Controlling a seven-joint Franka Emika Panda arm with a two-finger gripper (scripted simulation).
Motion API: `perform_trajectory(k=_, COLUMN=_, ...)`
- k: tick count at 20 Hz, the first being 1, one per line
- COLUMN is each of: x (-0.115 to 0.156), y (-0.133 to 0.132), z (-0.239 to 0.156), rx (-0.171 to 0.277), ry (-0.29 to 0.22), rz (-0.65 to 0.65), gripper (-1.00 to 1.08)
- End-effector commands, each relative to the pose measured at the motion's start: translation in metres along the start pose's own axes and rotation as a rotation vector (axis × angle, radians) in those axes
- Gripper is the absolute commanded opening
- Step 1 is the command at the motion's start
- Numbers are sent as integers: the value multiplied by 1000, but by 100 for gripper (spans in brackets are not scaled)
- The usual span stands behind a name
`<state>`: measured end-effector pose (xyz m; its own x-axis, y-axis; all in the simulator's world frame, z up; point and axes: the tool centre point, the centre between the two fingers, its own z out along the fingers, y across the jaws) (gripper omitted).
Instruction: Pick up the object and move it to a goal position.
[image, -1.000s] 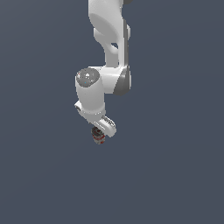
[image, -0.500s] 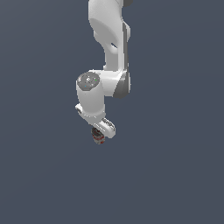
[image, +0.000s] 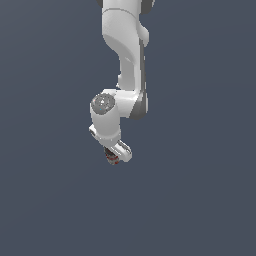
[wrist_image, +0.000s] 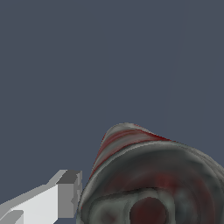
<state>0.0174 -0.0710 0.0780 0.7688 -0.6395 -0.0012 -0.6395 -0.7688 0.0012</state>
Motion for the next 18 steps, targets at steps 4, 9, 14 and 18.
perform_trajectory(k=4, x=1, y=-1, z=1, rx=1, ry=1, rz=0, gripper=-100)
perform_trajectory(k=9, x=1, y=-1, z=1, rx=1, ry=1, rz=0, gripper=-100)
perform_trajectory(k=14, x=2, y=2, z=-2, rx=1, ry=0, rz=-1, gripper=-100)
perform_trajectory(k=18, x=10, y=18, z=-14, rx=1, ry=0, rz=-1, gripper=-100)
